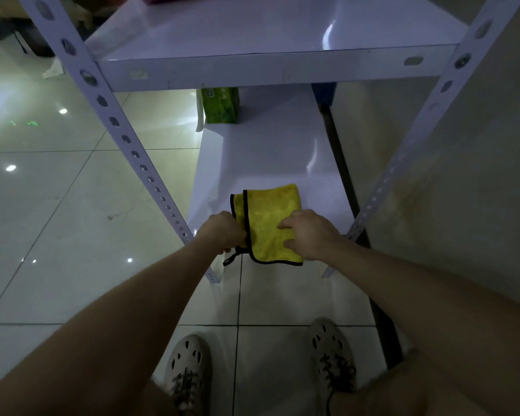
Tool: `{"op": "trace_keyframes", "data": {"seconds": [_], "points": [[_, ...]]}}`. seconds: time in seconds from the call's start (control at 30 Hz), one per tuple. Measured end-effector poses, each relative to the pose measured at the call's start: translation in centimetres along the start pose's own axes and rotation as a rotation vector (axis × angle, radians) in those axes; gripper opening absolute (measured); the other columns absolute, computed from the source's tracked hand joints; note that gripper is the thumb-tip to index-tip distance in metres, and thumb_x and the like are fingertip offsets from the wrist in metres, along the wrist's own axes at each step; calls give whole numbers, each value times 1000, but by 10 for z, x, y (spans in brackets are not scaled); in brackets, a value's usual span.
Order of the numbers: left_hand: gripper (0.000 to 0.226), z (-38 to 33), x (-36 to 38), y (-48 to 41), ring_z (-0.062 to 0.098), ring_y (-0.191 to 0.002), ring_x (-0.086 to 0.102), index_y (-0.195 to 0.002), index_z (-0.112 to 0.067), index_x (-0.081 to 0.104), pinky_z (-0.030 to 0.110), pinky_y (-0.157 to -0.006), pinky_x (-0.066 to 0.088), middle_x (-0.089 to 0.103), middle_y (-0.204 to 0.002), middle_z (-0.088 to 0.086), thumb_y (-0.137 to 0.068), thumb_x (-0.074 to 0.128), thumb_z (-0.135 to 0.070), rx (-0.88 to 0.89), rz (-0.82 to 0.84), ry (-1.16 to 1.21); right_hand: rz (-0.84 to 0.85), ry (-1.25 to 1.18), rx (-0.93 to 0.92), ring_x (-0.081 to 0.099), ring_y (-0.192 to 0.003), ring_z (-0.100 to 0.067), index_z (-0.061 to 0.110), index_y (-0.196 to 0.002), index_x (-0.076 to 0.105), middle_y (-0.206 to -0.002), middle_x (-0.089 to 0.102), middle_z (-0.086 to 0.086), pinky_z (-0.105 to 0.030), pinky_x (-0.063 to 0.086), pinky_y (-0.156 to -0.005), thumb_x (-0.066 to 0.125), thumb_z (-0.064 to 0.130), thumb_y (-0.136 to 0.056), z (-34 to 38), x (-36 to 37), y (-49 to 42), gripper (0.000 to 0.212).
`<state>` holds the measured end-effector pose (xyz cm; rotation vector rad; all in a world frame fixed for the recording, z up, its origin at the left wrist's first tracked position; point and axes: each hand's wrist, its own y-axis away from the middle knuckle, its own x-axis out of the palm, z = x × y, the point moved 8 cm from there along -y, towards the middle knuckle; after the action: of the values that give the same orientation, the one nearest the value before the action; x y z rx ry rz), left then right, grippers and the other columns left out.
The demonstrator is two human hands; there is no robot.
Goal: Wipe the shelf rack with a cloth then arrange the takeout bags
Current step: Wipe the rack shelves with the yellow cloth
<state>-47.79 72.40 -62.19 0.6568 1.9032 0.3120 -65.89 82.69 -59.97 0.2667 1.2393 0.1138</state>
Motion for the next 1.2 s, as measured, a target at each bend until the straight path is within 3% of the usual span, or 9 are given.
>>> {"op": "trace_keyframes", "data": {"seconds": [0.07,0.17,0.33,0.43,0.53,0.67,0.8,1.03,1.2], "points": [[17,-13,-1,0,20,-59,68,-102,-5,74,24,-44,54,75,-80,11,-97,66,-20,61,10,-36,68,56,-20,47,-138,-30,24,-152,58,-146,53,-5,-39,45,-110,76,34,-95,5,9,-2,61],[25,-21,-11,4,30,-79,71,-112,1,74,27,-58,52,76,-93,15,-98,66,-18,117,-62,-62,72,42,-6,47,-137,-31,24,-152,57,-145,53,-7,-40,45,-110,75,38,-94,5,5,-1,62],[27,0,-16,21,22,-62,73,-117,-4,75,26,-52,61,79,-85,14,-99,71,-23,92,34,-97,31,-19,-20,57,-127,-29,19,-144,63,-140,59,-10,-37,49,-104,69,35,-99,16,-6,7,48],[35,5,-20,39,30,-86,79,-125,-11,71,37,-70,67,80,-108,16,-101,74,-36,173,58,-94,71,-35,-36,59,-127,-26,17,-143,65,-142,62,-8,-37,51,-105,70,34,-100,29,-5,15,47],[45,14,-24,65,31,-122,67,-143,-16,64,41,-101,57,70,-138,11,-105,68,-41,268,17,-357,174,-13,-35,57,-131,-26,21,-148,60,-148,58,-7,-38,50,-108,73,38,-99,41,2,29,54],[51,38,-25,104,28,-135,60,-149,-20,59,42,-111,51,63,-150,8,-105,68,-45,257,60,-474,237,57,-69,54,-135,-26,23,-155,52,-154,54,-5,-36,49,-107,72,44,-99,67,5,49,64],[52,55,-34,148,29,-133,62,-151,-22,58,41,-110,52,62,-151,9,-105,68,-44,241,2,-438,203,47,-132,52,-139,-24,23,-159,48,-157,53,-3,-28,42,-97,71,50,-98,104,1,69,70],[51,106,-42,251,25,-130,65,-154,-21,55,44,-109,54,65,-149,6,-108,64,-43,205,-128,-481,150,76,-198,47,-144,-25,25,-159,46,-162,48,-2,-35,44,-106,71,51,-97,161,7,129,72],[23,146,-75,328,22,-103,72,-121,-22,75,42,-93,61,78,-117,0,-102,73,-35,184,-335,-376,90,38,-278,50,-141,-25,28,-157,49,-158,51,-3,-34,46,-106,72,55,-95,210,11,187,72]]}}
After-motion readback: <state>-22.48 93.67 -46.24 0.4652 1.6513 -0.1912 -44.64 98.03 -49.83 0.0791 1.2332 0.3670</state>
